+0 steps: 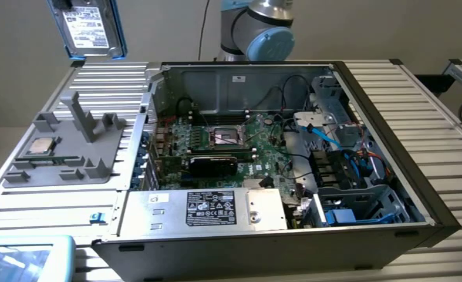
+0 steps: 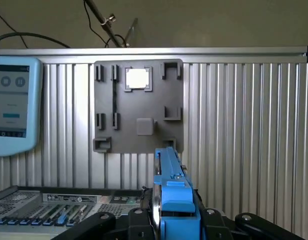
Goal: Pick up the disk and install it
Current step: 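Pick up the disk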
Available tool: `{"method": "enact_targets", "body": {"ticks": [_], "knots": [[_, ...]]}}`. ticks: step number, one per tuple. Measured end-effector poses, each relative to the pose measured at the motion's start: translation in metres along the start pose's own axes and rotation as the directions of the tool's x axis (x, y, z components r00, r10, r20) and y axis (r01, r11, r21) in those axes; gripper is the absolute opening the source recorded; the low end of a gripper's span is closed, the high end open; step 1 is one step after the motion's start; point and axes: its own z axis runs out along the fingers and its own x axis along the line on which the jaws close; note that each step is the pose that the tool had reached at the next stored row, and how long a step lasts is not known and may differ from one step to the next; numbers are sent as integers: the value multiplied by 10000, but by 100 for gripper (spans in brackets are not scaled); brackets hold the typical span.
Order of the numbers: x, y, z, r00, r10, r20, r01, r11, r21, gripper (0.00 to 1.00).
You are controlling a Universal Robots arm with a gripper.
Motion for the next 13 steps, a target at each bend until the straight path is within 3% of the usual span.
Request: {"method": "enact_targets", "body": {"ticks": [7,13], "knots": [[36,-276,-49,10000,0,0,0,10000,0,37],[155,-414,-59,10000,0,17,0,10000,1,37]]}}
